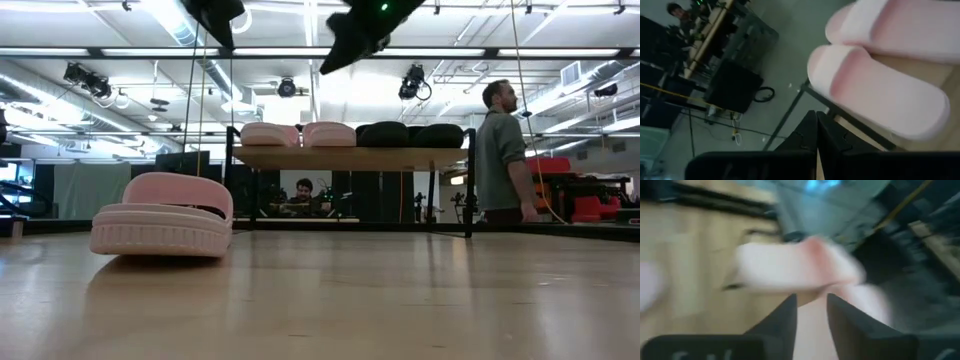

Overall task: Pick and place slides into the shelf
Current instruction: Put the bottom right pink slide on the shelf, then put the top pink slide under the shelf

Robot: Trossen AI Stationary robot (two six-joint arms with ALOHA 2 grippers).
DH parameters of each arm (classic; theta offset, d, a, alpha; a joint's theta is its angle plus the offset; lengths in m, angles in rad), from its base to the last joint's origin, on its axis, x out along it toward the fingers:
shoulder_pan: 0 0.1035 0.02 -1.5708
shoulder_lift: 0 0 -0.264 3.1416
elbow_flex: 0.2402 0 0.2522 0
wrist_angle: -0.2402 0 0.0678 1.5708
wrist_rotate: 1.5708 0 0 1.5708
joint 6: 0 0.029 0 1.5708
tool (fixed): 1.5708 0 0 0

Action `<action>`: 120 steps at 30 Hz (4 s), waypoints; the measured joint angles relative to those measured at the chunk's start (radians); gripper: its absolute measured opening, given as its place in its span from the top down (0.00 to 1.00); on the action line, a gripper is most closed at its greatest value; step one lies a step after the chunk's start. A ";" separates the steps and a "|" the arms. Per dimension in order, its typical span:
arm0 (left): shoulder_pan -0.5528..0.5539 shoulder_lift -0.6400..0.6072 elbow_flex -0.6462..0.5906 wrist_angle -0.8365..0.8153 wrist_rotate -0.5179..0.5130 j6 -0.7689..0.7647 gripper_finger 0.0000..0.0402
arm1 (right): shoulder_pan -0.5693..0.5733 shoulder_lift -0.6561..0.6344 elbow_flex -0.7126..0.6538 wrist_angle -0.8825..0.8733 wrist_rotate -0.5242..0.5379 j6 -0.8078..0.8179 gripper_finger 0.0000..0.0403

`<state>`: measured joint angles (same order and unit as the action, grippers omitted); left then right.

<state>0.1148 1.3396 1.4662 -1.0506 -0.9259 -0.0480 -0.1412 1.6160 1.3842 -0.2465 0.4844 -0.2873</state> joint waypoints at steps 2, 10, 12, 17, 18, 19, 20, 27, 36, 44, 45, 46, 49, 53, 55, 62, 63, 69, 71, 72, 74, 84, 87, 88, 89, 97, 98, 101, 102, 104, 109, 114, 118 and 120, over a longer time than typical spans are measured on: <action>-0.015 0.000 0.000 -0.040 0.017 -0.053 0.98 | 0.041 -0.008 0.000 -0.085 -0.045 0.076 0.78; -0.146 0.000 0.000 -0.157 0.169 -0.239 0.99 | 0.154 0.029 -0.110 -0.112 -0.124 0.284 0.97; -0.188 0.000 -0.001 -0.161 0.171 -0.261 0.98 | 0.158 0.030 -0.162 -0.060 -0.120 0.291 0.99; -0.261 0.003 -0.001 -0.151 0.172 -0.257 0.99 | 0.124 0.030 -0.250 0.079 -0.067 0.294 0.99; -0.269 0.003 -0.001 -0.148 0.172 -0.257 0.99 | 0.112 0.030 -0.254 0.090 -0.047 0.286 0.99; -0.275 0.003 -0.001 -0.145 0.172 -0.256 0.99 | 0.101 0.030 -0.257 0.095 -0.034 0.278 0.99; -0.280 0.003 -0.001 -0.145 0.171 -0.257 0.98 | 0.088 0.029 -0.261 0.096 -0.027 0.270 0.99; -0.285 0.003 -0.001 -0.144 0.171 -0.255 0.98 | 0.030 0.029 -0.262 0.107 -0.043 0.245 0.99; -0.281 0.003 -0.001 -0.143 0.171 -0.256 0.95 | 0.015 0.029 -0.262 0.118 -0.071 0.223 1.00; -0.290 0.003 -0.001 -0.143 0.171 -0.372 0.99 | 0.024 0.029 -0.262 0.137 -0.070 0.221 1.00; -0.297 0.003 -0.001 -0.144 0.172 -0.400 0.99 | 0.033 0.029 -0.262 0.137 -0.065 0.227 1.00; -0.306 0.003 -0.001 -0.147 0.181 -0.419 0.98 | 0.048 0.029 -0.262 0.137 -0.064 0.229 1.00; -0.336 0.003 -0.001 -0.156 0.277 -0.434 0.96 | 0.105 0.029 -0.262 0.137 -0.065 0.231 1.00; -0.400 0.022 -0.001 -0.174 0.391 -0.493 0.95 | 0.182 0.029 -0.262 0.133 -0.068 0.210 0.99; -0.439 0.040 -0.001 -0.197 0.403 -0.540 0.96 | 0.218 0.029 -0.262 0.135 -0.069 0.172 0.99; -0.542 0.119 -0.002 -0.251 0.402 -0.775 0.98 | 0.308 0.029 -0.262 0.170 -0.240 0.134 0.98; -0.548 0.128 -0.002 -0.261 0.402 -0.787 0.97 | 0.316 0.029 -0.262 0.180 -0.283 0.151 0.98; -0.557 0.133 -0.002 -0.287 0.400 -0.805 0.95 | 0.357 0.085 -0.262 0.383 -0.470 0.102 0.89; -0.556 0.133 -0.002 -0.288 0.400 -0.805 0.97 | 0.369 0.132 -0.261 0.509 -0.498 0.074 0.86; -0.557 0.133 -0.002 -0.290 0.399 -0.804 0.98 | 0.373 0.155 -0.260 0.555 -0.508 0.060 0.84; -0.564 0.133 -0.002 -0.292 0.399 -0.804 0.99 | 0.375 0.215 -0.240 0.585 -0.529 0.036 0.81; -0.564 0.133 -0.002 -0.330 0.398 -0.794 0.95 | 0.320 0.488 0.069 0.334 -0.432 -0.086 0.68; -0.564 0.133 -0.002 -0.341 0.398 -0.794 0.96 | 0.302 0.538 0.183 0.202 -0.361 -0.100 0.66; -0.564 0.133 -0.002 -0.344 0.398 -0.794 0.97 | 0.295 0.554 0.215 0.187 -0.363 -0.100 0.65; -0.564 0.133 -0.002 -0.346 0.398 -0.794 0.98 | 0.290 0.568 0.237 0.166 -0.361 -0.100 0.64; -0.564 0.132 -0.001 -0.370 0.396 -0.794 0.95 | 0.289 0.627 0.279 0.119 -0.361 -0.117 0.63; -0.564 0.132 -0.001 -0.371 0.395 -0.794 0.95 | 0.290 0.630 0.278 0.115 -0.358 -0.118 0.63; -0.564 0.132 -0.001 -0.372 0.386 -0.794 0.96 | 0.285 0.633 0.279 0.132 -0.330 -0.120 0.63; -0.564 0.132 -0.001 -0.373 0.385 -0.794 0.97 | 0.283 0.635 0.279 0.131 -0.303 -0.123 0.63; -0.564 0.132 -0.001 -0.374 0.384 -0.794 0.98 | 0.276 0.644 0.279 0.131 -0.240 -0.127 0.64; -0.564 0.132 -0.001 -0.377 0.384 -0.794 0.98 | 0.247 0.647 0.278 0.113 -0.210 -0.129 0.66; -0.564 0.132 -0.001 -0.379 0.384 -0.794 0.94 | 0.234 0.647 0.278 0.094 -0.210 -0.081 0.70; -0.564 0.132 -0.001 -0.380 0.384 -0.795 0.95 | 0.239 0.640 0.279 0.060 -0.203 -0.019 0.86; -0.564 0.132 -0.001 -0.380 0.384 -0.794 0.97 | 0.248 0.635 0.280 0.023 -0.169 0.038 0.95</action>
<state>-0.4496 1.4719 1.4651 -1.4311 -0.5415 -0.8422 0.1069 2.2511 1.6640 -0.2234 0.3150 -0.2493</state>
